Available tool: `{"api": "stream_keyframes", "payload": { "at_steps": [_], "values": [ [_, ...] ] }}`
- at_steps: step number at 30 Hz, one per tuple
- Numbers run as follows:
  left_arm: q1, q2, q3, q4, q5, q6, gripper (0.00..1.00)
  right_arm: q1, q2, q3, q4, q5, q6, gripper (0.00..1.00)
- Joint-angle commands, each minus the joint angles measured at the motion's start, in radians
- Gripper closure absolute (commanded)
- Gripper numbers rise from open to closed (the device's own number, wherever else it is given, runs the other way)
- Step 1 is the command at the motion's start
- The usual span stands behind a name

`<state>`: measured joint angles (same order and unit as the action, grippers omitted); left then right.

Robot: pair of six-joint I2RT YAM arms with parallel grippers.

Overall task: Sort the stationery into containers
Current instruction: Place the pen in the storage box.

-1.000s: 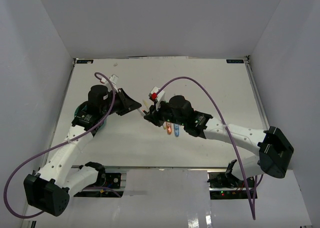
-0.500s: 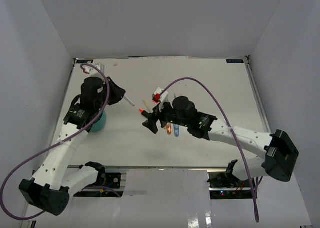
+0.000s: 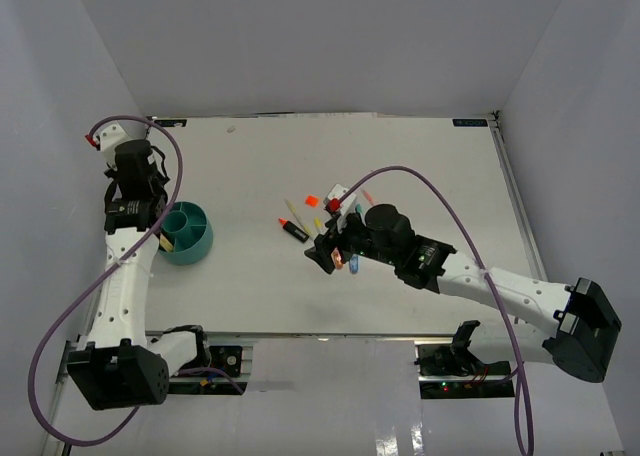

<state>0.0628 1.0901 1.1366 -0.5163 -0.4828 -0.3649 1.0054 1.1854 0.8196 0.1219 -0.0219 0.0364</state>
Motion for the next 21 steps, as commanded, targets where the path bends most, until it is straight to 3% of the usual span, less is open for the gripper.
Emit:
{"api": "stream_keyframes", "payload": {
  "at_steps": [1,9,21],
  "values": [
    [0.032,0.019,-0.031,0.099,-0.051,0.041,0.99,-0.013,-0.036,-0.025,0.016,0.017,-0.02,0.1],
    [0.097,0.067,-0.121,0.215,-0.01,0.026,1.0,-0.034,-0.076,-0.073,0.021,0.013,-0.027,0.1],
    [0.109,0.079,-0.271,0.315,0.044,-0.012,0.96,-0.063,-0.092,-0.114,0.022,-0.001,-0.032,0.1]
  ]
}}
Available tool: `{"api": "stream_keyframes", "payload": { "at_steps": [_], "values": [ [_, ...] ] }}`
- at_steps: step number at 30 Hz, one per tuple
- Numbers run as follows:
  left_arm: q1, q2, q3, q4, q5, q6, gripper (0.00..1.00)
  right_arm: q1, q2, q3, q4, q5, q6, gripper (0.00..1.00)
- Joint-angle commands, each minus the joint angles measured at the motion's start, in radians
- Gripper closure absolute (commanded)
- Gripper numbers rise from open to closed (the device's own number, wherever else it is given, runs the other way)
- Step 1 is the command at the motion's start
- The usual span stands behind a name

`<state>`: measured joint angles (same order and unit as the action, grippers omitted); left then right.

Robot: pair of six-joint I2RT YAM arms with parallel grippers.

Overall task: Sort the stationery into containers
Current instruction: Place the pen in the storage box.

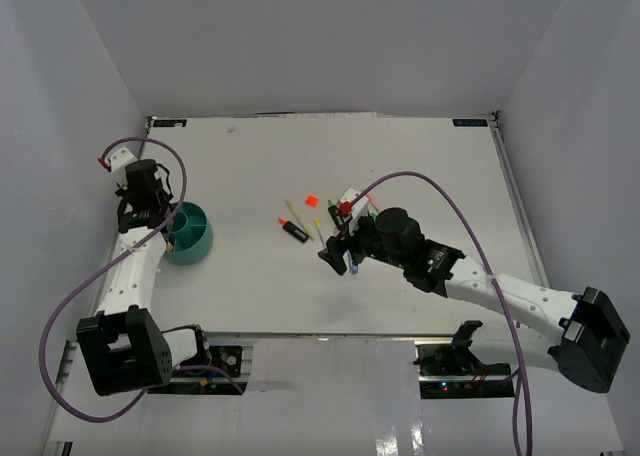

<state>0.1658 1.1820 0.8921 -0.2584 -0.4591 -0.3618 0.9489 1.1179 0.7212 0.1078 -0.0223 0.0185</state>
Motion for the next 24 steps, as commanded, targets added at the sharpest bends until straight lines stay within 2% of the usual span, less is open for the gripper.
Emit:
{"api": "stream_keyframes", "payload": {
  "at_steps": [1,5,9,16,24],
  "values": [
    [0.006,-0.013,-0.035,0.061,0.026,-0.017,0.96,-0.009,-0.026,-0.017,0.036,-0.001,-0.014,0.1],
    [0.006,-0.008,-0.077,0.082,0.028,-0.031,0.93,-0.015,-0.029,-0.026,0.038,-0.004,-0.014,0.1],
    [0.008,-0.01,-0.114,0.094,0.03,-0.04,0.85,-0.022,-0.027,-0.032,0.04,-0.011,-0.012,0.1],
    [0.006,-0.018,-0.107,0.077,0.05,-0.043,0.62,-0.025,-0.021,-0.029,0.04,-0.011,-0.003,0.1],
    [0.008,-0.028,-0.068,-0.002,0.042,-0.074,0.45,-0.027,-0.015,-0.016,0.033,-0.001,0.011,0.1]
  ]
}}
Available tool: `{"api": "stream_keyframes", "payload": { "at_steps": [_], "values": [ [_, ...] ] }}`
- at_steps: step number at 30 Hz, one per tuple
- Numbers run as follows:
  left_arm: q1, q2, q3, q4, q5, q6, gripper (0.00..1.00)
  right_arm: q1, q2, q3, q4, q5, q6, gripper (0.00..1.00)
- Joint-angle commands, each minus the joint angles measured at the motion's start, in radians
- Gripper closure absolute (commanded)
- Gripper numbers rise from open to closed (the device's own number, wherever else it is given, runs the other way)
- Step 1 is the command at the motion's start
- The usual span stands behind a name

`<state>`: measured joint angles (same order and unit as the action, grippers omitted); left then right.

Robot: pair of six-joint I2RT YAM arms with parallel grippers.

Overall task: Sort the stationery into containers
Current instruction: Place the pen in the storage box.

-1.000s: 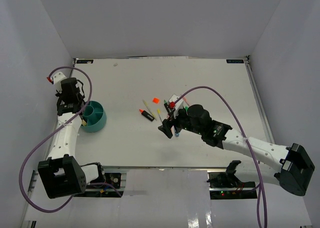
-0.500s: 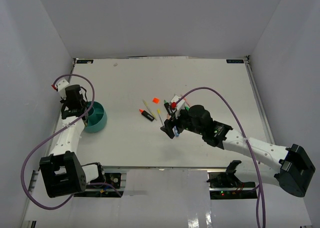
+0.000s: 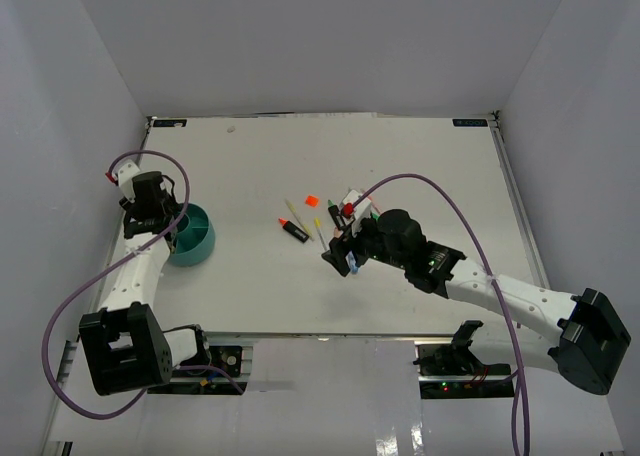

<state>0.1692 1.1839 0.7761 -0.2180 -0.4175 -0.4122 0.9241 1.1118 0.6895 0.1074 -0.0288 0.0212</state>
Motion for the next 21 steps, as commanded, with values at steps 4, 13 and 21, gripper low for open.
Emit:
{"api": "stream_keyframes", "payload": {
  "at_steps": [4,13,21],
  "values": [
    [0.004,-0.059,0.112,-0.128,0.031,-0.013,0.25,-0.007,0.019,0.062,-0.029,0.062,0.019,0.09],
    [0.001,-0.125,0.273,-0.322,0.259,0.006,0.02,-0.025,0.267,0.261,-0.198,0.073,0.039,0.0],
    [-0.063,-0.184,0.273,-0.388,0.52,0.018,0.02,-0.027,0.511,0.403,-0.299,0.105,0.126,0.27]
  ]
}}
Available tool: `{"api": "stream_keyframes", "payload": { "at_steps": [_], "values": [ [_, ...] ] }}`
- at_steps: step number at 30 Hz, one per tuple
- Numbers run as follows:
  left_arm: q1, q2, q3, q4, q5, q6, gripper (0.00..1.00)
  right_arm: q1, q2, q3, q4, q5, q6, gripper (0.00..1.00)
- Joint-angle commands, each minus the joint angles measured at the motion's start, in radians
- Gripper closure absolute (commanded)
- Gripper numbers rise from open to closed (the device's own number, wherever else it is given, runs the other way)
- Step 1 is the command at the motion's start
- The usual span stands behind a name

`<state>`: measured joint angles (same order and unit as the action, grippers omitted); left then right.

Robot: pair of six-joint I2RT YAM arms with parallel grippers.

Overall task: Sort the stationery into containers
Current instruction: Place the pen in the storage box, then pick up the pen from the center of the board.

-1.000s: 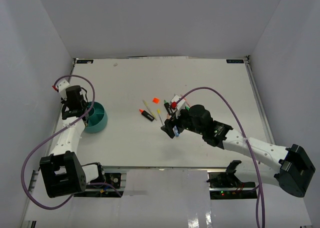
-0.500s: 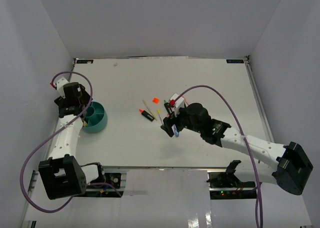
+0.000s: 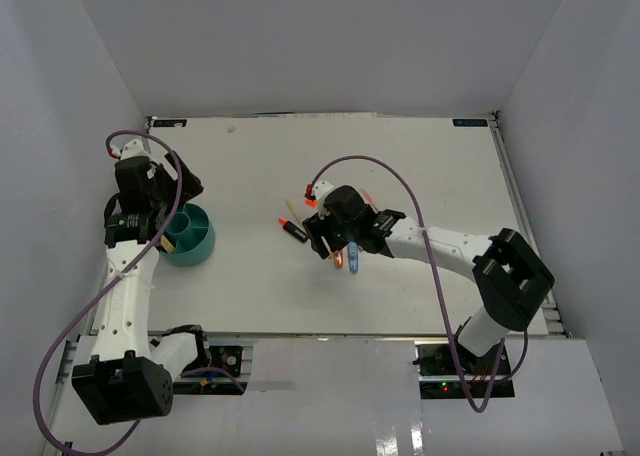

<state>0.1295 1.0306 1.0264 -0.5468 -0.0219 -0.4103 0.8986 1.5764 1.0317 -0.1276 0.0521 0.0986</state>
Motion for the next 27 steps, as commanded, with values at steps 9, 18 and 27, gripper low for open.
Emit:
{"api": "stream_keyframes", "payload": {
  "at_steps": [9,18,27],
  "values": [
    [-0.093,-0.066,0.0,-0.068,0.134,0.031,0.02,0.0,0.217,0.145,-0.107,0.087,0.104,0.52],
    [-0.105,-0.073,-0.008,-0.073,0.142,0.028,0.02,-0.001,0.287,0.176,-0.135,0.14,0.151,0.59],
    [-0.108,-0.06,-0.002,-0.088,0.215,0.015,0.02,-0.001,0.307,0.156,-0.139,0.186,0.188,0.8]
  ]
}}
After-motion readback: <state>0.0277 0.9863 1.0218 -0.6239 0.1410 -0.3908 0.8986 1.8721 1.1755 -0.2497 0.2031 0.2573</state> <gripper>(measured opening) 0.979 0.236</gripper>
